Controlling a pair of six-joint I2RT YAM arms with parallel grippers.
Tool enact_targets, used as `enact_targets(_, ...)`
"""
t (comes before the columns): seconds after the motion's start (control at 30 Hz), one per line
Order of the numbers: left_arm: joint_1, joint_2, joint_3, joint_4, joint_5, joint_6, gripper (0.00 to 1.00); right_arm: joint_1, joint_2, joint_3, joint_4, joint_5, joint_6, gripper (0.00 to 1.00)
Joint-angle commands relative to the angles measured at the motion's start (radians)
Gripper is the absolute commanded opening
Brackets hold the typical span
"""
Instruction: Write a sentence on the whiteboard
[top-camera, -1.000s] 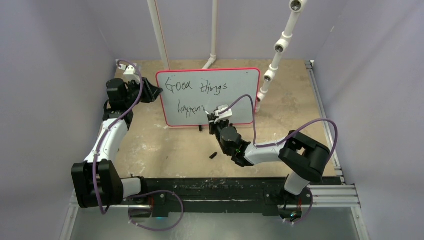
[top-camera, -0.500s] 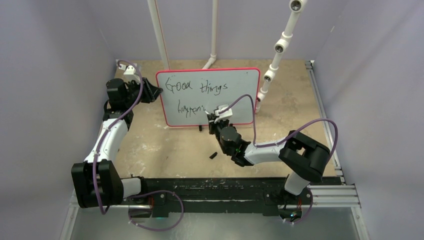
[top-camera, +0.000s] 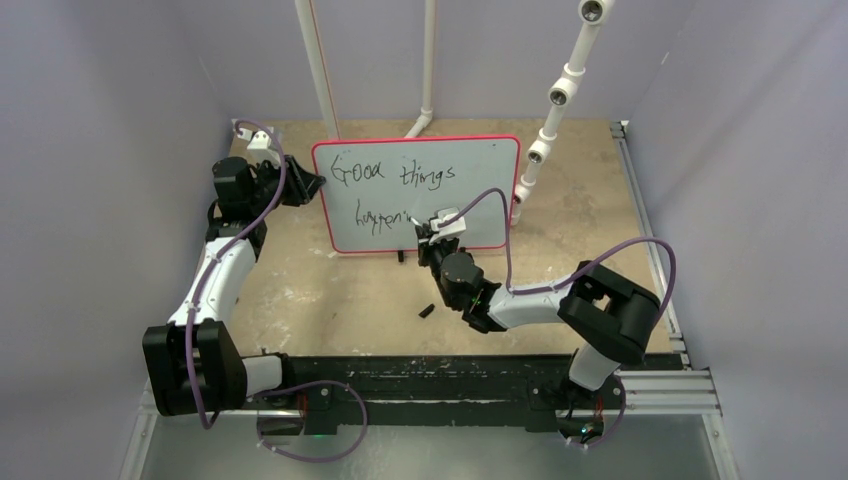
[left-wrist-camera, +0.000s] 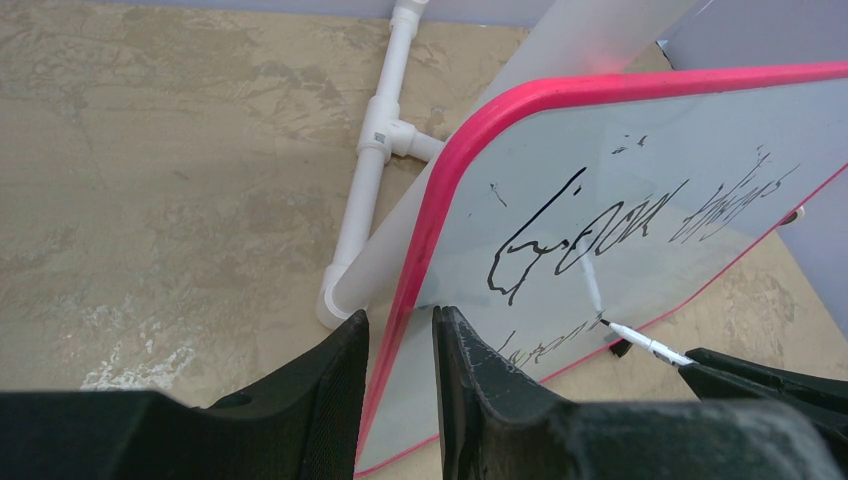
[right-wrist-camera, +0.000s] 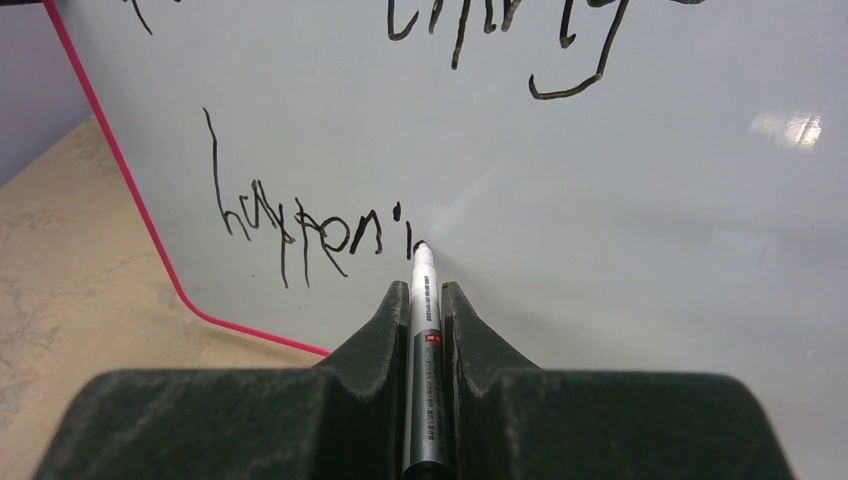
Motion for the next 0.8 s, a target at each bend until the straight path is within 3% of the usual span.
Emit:
enact_targets(0.0,-0.001,-0.019,-0.011,0.037,0.016,-0.002,0.3,-0.004,-0.033,0.002,0.025,0.061,-0.002,0.0)
enact_targets(0.4,0.0,-0.02,-0.012,0.034,0.015,0.0,0.3,-0.004,-0.024,-0.035,-0.021,0.076,0.092,0.0)
enact_targets(0.77,-0.002,-0.018,-0.012,0.035,0.013,0.002,0.3,-0.003,-0.083,-0.059,-0.004,0.053,0.079,0.0)
